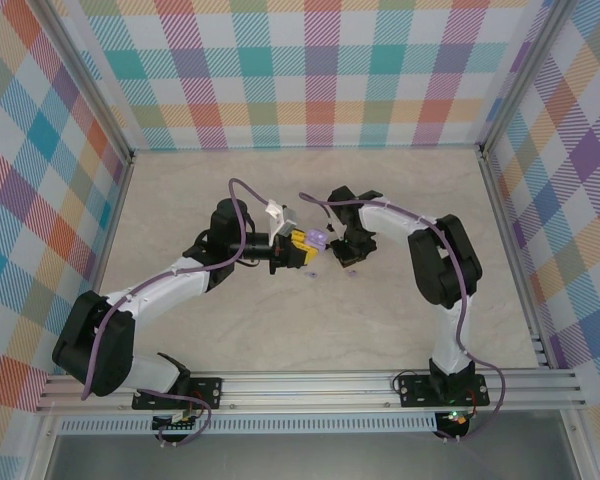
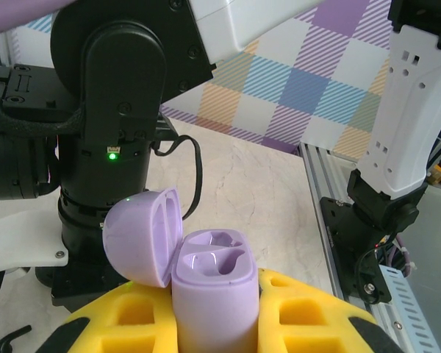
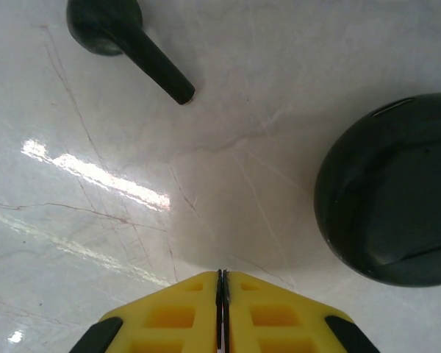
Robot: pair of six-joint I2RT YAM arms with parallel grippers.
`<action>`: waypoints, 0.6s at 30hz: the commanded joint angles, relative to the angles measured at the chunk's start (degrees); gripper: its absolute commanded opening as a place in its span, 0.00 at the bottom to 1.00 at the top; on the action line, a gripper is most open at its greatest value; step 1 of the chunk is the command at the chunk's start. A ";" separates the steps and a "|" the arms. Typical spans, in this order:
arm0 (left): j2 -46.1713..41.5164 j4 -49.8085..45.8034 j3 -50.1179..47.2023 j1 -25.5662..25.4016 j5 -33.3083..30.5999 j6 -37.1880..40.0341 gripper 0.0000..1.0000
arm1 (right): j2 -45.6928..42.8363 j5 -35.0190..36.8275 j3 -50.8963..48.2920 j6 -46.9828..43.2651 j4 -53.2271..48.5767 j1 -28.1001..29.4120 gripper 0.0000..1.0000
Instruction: Insert the wireless bluetooth earbuds into the charging case
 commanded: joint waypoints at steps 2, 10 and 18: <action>-1.85 -0.23 1.84 0.66 1.02 1.37 0.00 | 0.94 -2.29 0.81 -2.06 -2.35 0.27 0.12; -1.69 -0.32 1.91 0.66 0.94 1.37 0.00 | 0.86 -6.30 -1.06 -5.89 -2.57 0.73 0.13; -1.47 -0.77 2.00 0.66 0.80 1.57 0.00 | 0.25 -8.43 -2.40 -10.35 -4.74 1.11 0.14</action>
